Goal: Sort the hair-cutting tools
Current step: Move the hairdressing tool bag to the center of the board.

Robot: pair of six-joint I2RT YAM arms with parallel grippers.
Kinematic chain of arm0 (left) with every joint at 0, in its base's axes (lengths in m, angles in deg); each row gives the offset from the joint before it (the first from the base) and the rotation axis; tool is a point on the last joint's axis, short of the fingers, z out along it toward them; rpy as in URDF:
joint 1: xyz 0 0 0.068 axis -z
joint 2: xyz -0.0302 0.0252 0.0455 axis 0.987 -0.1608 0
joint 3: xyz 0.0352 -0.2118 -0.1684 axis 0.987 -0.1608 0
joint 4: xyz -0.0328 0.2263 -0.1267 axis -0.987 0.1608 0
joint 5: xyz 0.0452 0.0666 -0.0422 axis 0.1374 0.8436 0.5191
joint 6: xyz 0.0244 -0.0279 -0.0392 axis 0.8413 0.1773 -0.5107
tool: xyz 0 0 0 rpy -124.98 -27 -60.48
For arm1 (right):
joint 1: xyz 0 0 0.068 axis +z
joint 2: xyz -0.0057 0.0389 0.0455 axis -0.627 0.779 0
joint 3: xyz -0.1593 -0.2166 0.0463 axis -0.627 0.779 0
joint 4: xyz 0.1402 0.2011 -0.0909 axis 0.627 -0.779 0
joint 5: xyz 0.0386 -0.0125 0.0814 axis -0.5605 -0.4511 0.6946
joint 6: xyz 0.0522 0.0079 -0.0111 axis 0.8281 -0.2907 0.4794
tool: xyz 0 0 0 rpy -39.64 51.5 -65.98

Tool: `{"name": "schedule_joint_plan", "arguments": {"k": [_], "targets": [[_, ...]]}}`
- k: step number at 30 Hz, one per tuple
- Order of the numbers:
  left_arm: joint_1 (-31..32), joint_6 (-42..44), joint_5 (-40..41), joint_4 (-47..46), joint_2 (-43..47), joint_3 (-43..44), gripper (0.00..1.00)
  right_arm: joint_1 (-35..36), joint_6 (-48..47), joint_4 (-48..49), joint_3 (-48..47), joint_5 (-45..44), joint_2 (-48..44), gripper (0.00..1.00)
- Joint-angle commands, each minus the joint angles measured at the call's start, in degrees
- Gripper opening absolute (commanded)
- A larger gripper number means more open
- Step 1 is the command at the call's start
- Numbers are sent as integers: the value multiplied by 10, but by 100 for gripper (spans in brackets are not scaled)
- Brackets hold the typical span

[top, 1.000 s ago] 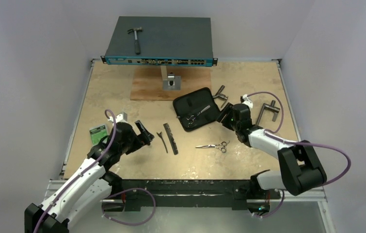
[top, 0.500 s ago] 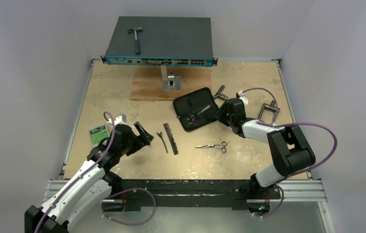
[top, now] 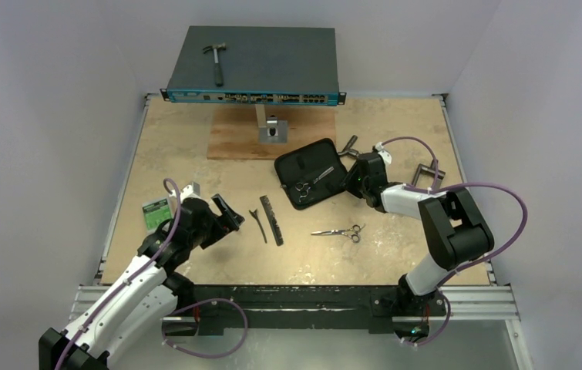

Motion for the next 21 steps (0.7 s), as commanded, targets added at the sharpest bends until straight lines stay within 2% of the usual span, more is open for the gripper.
{"name": "schedule_joint_plan", "arguments": {"k": [1, 4, 9, 12, 16, 21], "targets": [[2, -9, -6, -4, 4, -5, 87, -1, -8, -17, -9, -18, -9, 31], [2, -10, -8, -4, 4, -6, 87, -1, -7, -22, -7, -19, -7, 31], [2, -11, -13, -10, 9, -13, 87, -1, -8, -35, 2, -35, -20, 43], [2, -8, -13, -10, 10, -11, 87, -1, -8, -36, 9, -32, -28, 45], [2, -9, -17, -9, 15, -11, 87, -1, -7, -36, 16, -31, -32, 45], [2, -11, -18, -5, 17, -10, 86, -1, -5, -35, 9, -37, -14, 40]]}}
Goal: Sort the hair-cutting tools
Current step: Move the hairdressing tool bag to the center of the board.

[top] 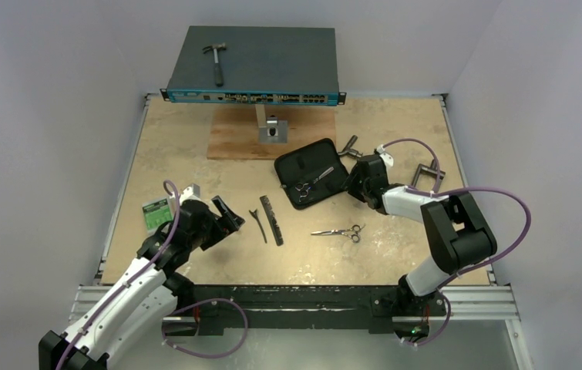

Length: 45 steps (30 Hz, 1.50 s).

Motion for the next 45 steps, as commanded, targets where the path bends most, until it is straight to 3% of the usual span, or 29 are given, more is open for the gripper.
{"name": "schedule_joint_plan", "arguments": {"k": [1, 9, 11, 13, 24, 33, 45], "targets": [[2, -9, -9, -7, 5, -1, 86, -1, -1, -6, -3, -21, 9, 38], [2, -9, -9, -9, 0, 1, 86, 0, -17, -2, -7, -23, 27, 24], [2, -10, -10, -11, -3, 0, 86, 0, -23, -5, -5, -25, 24, 16], [2, -11, -12, -13, -5, 0, 86, 0, -31, -11, -3, -28, 18, 1], [2, -12, -17, -16, -12, 0, 85, 13, -89, -42, 15, -24, -23, 0], [2, -9, -24, -19, -23, 3, 85, 94, -131, -110, -10, -49, -53, 0], [2, 1, -36, -48, -82, 26, 85, 100, -79, -150, 56, -37, -154, 0]]}}
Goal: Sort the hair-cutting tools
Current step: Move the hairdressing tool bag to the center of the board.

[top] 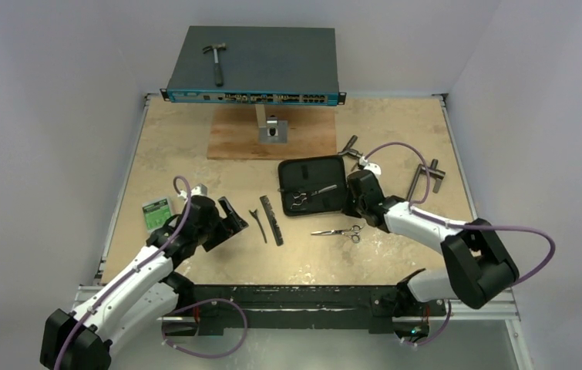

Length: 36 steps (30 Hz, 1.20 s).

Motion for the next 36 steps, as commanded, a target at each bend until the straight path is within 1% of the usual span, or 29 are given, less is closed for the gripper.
{"name": "schedule_joint_plan", "arguments": {"k": [1, 6, 7, 8, 10, 12, 13, 16, 19, 26, 29, 32, 36], "targets": [[2, 0, -17, -35, -4, 20, 85, -2, 17, -32, 19, -10, -45, 0], [2, 3, -17, -33, 6, 13, 85, -1, 25, -59, 29, -6, -95, 0], [2, 3, -17, -34, 8, 11, 85, -2, 28, -65, 29, -6, -102, 2], [2, 4, -17, -37, 8, 9, 85, -2, 30, -70, 28, -4, -108, 9], [2, 4, -21, -43, 7, 8, 85, -2, 35, -81, 26, -3, -123, 30], [2, 6, -22, -48, 3, 7, 86, -1, 39, -98, 23, -18, -141, 43], [2, 7, -23, -51, 0, 8, 86, -1, 30, -104, 21, -26, -151, 45], [2, 12, -38, -57, -7, 8, 86, -1, 28, -127, 24, -19, -184, 48], [4, 17, -54, -80, -12, 1, 86, 3, 29, -121, 42, 17, -198, 47], [17, 16, -58, -90, -34, -2, 85, 74, 34, -128, 47, 0, -168, 47], [18, 15, -58, -93, -31, -10, 85, 101, 34, -139, 36, -19, -156, 56], [19, 13, -59, -95, -28, -16, 85, 128, 32, -142, 29, -31, -145, 58], [18, 10, -58, -97, -29, -23, 85, 151, 40, -127, 24, -36, -124, 58]]}}
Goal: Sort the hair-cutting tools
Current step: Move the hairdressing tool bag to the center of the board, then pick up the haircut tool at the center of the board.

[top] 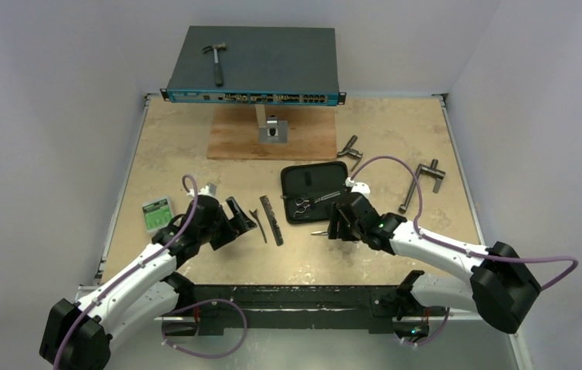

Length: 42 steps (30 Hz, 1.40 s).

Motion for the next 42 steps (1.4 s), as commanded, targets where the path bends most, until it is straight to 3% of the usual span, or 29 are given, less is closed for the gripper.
{"name": "schedule_joint_plan", "arguments": {"k": [1, 12, 16, 33, 42], "targets": [[3, 4, -5, -22, 4, -8, 85, 26, 12, 15, -23, -20, 16, 58], [4, -18, 25, 12, -5, 9, 81, 58, 10, 38, -57, -60, 41, 55], [3, -18, 69, 27, -27, 43, 76, 57, 9, 65, -57, -53, 38, 54], [19, 9, 151, 114, -308, 276, 45, 57, 7, 87, -20, -61, -30, 52], [85, -34, 238, 201, -406, 345, 46, 57, -8, 78, -18, -64, -60, 52]]}}
